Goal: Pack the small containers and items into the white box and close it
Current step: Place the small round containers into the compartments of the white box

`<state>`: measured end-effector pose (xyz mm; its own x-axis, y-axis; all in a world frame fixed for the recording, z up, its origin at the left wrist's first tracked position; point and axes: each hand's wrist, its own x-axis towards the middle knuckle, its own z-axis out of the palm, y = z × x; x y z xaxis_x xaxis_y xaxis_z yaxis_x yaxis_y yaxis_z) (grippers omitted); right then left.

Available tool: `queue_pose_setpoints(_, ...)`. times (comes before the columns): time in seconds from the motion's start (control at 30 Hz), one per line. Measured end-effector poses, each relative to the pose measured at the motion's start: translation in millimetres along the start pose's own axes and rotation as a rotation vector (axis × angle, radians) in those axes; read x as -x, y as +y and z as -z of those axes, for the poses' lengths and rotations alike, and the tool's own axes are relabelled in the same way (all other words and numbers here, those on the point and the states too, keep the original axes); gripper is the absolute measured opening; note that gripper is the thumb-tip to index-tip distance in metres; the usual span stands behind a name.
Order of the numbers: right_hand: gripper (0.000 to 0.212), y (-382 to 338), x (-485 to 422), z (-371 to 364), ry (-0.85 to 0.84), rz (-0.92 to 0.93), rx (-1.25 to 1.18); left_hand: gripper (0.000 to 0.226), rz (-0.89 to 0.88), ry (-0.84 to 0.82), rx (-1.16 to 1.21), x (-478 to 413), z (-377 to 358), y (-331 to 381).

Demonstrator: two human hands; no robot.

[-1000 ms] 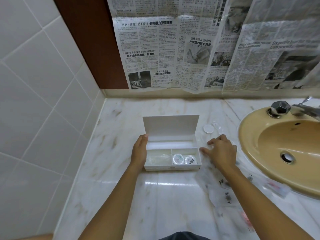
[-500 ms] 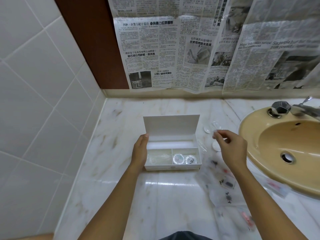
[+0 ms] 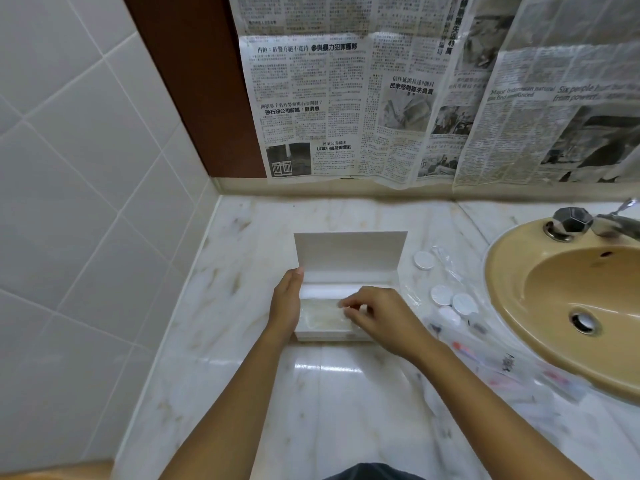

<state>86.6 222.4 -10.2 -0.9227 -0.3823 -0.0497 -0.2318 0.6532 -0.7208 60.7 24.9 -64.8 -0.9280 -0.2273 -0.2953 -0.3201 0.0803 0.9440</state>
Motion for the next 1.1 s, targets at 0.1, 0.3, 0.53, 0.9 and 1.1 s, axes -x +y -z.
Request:
queue_pose_setpoints(0.1,0.022,-7,-10,-8,-0.07,0.009,0.179,0.025,-0.004,0.011,-0.005,0,-1,1)
queue_pose_setpoints(0.3,0.026,-10,-16,-26,0.015,0.062,0.3,0.027,-0.009,0.002,-0.02,0,-1,1)
queue_pose_setpoints(0.53,0.015,7,-9,4,0.391,-0.074,0.061,0.026,-0.001,-0.011,0.008,-1,1,-2)
queue_pose_setpoints(0.9,0.029,101,4,25,0.397,-0.537,0.367,0.017,0.017,0.005,0.009,2,-1,3)
queue_pose_setpoints(1.1,0.011,102,2,18,0.417,-0.54,0.368,0.022,0.027,0.013,0.003,2,-1,3)
